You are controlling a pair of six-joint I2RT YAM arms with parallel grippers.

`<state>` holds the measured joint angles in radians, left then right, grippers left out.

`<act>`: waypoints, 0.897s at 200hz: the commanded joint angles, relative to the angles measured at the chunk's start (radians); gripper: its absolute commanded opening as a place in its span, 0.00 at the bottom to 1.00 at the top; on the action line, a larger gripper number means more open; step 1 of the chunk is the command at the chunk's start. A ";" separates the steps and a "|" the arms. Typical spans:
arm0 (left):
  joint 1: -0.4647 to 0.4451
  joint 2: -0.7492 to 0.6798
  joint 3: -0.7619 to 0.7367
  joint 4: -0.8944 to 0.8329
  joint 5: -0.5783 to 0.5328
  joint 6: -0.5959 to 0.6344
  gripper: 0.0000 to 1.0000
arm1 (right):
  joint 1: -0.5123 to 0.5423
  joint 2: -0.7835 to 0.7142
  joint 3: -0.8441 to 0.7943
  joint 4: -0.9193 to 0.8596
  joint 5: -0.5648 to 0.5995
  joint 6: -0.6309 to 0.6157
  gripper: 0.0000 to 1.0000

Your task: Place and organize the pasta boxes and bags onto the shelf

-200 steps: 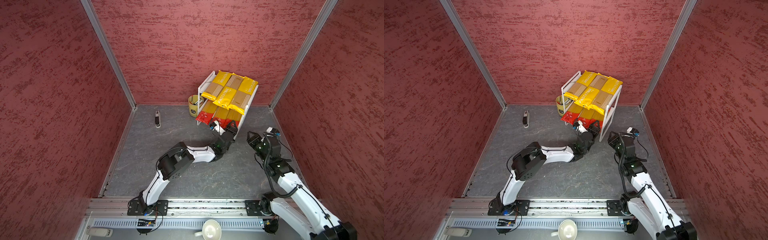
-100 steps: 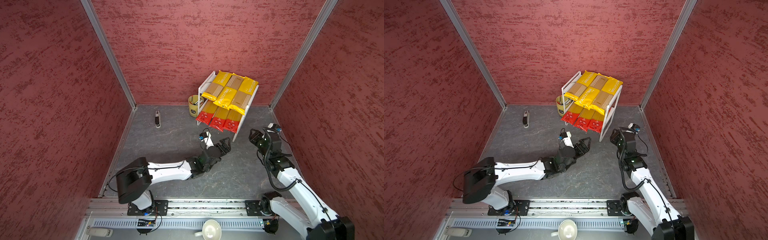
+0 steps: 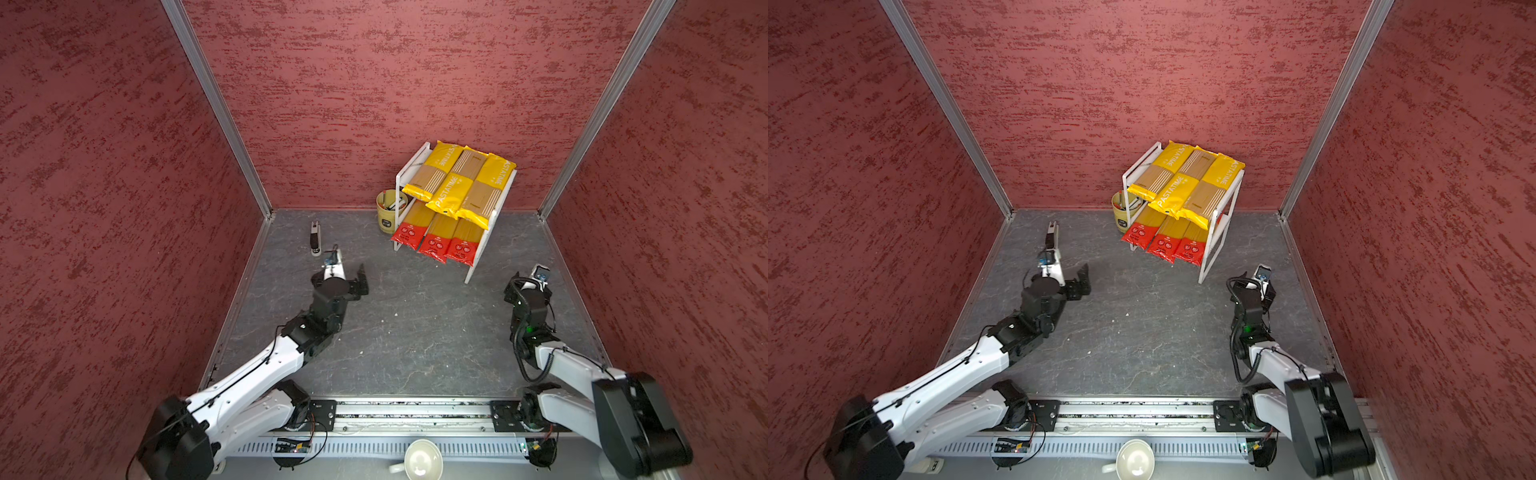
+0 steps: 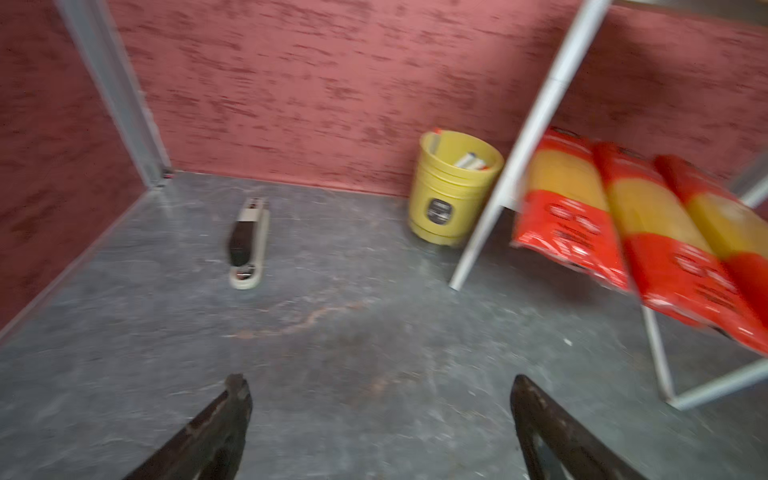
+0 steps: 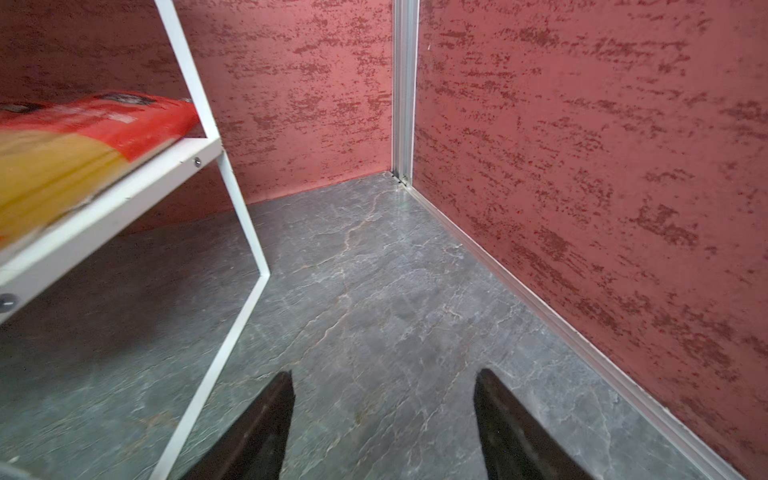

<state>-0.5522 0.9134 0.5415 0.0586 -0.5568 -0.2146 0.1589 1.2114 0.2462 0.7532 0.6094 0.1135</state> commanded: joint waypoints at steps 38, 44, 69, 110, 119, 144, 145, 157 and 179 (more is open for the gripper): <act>0.324 0.104 -0.145 0.238 0.100 0.162 0.97 | -0.035 0.198 -0.016 0.418 -0.012 -0.110 0.72; 0.353 0.120 -0.177 0.309 0.130 0.155 0.97 | -0.047 0.215 -0.022 0.447 -0.025 -0.106 0.72; 0.468 0.200 -0.267 0.581 0.319 0.122 0.97 | -0.079 0.257 -0.033 0.493 -0.108 -0.094 0.77; 0.578 0.377 -0.252 0.762 0.491 0.162 0.98 | -0.100 0.263 -0.038 0.499 -0.170 -0.090 0.91; 0.597 0.414 -0.250 0.807 0.518 0.169 0.98 | -0.102 0.266 -0.039 0.508 -0.172 -0.090 0.93; 0.627 0.504 -0.241 0.870 0.566 0.153 0.97 | -0.112 0.276 -0.018 0.471 -0.227 -0.093 0.95; 0.627 0.506 -0.241 0.873 0.567 0.153 0.97 | -0.112 0.277 -0.018 0.471 -0.229 -0.094 0.95; 0.623 0.539 -0.244 0.910 0.577 0.163 0.97 | -0.115 0.278 -0.016 0.469 -0.244 -0.095 0.95; 0.613 0.603 -0.235 0.946 0.562 0.166 0.97 | -0.135 0.295 -0.029 0.487 -0.309 -0.089 0.96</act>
<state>0.0658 1.4631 0.2916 0.9001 -0.0242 -0.0696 0.0471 1.4845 0.2192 1.2041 0.3946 0.0257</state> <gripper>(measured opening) 0.972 0.959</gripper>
